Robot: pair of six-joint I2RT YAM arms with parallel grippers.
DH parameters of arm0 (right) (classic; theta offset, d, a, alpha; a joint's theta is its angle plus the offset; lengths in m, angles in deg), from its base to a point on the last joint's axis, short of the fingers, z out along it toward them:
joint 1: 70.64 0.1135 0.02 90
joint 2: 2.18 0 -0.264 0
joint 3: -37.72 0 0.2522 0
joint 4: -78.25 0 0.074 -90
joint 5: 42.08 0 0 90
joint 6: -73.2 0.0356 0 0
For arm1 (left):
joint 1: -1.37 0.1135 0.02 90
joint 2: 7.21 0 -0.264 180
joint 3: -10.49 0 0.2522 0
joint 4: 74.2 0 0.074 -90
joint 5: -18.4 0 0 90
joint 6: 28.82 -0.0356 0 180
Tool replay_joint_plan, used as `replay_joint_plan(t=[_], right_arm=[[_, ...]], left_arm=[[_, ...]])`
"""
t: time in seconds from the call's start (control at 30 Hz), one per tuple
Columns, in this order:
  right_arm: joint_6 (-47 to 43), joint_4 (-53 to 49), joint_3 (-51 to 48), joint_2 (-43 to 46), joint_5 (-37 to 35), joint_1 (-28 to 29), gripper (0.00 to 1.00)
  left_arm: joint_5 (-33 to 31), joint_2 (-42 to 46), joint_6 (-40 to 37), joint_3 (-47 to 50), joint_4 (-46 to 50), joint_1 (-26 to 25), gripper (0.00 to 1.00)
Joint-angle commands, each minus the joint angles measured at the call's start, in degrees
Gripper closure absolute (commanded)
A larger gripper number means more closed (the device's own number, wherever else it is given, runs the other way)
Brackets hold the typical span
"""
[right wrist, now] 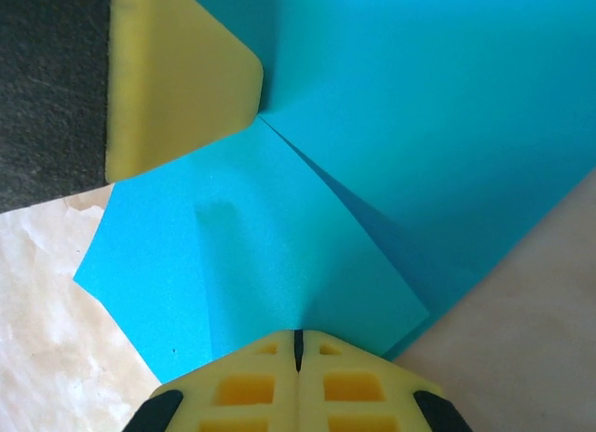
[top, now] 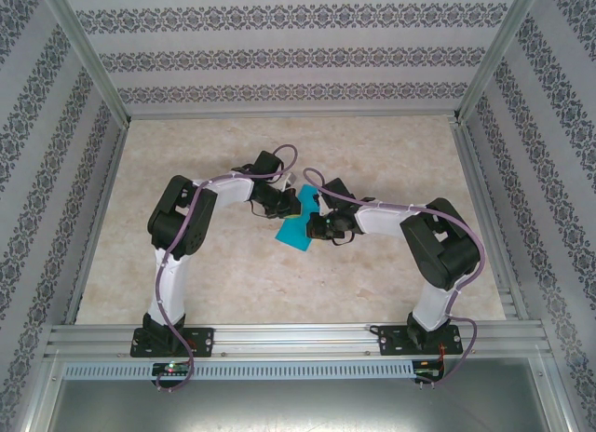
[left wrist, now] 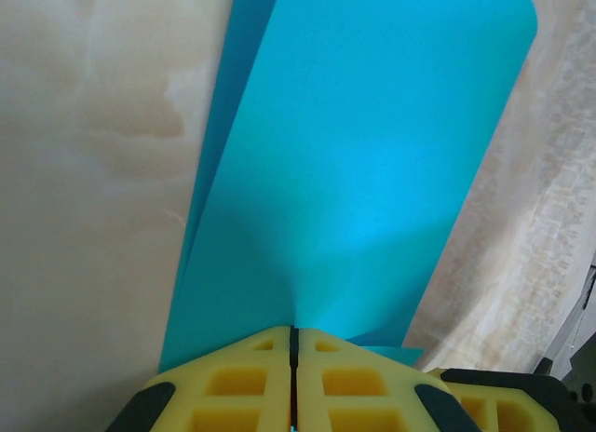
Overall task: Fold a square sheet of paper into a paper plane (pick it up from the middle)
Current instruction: Fold the triangle a second time at the center of the table.
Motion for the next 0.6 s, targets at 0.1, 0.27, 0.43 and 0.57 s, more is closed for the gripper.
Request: replay_joint_plan(t=[0.1,0.27,0.43,0.57], right_arm=[[-1.43,-6.86,-0.92,-1.89,-3.63,0.53,1.0],[-0.28,-5.71,-0.57,0.63,-2.84,0.38,0.95],[1.93,-2.56,-0.05,4.57,0.64,-0.25,0.91],[4.39,0.69,0.26,6.25,5.5,-0.56,0.9]], left_arm=[[-5.12,-2.68,-2.5,-1.74,2.59,1.11,0.9],[-5.03,-3.31,-3.69,0.31,3.09,0.98,0.9],[-4.33,-4.14,-3.75,2.76,1.97,0.97,0.9],[-3.99,-4.36,-3.64,3.58,1.35,0.88,0.9]])
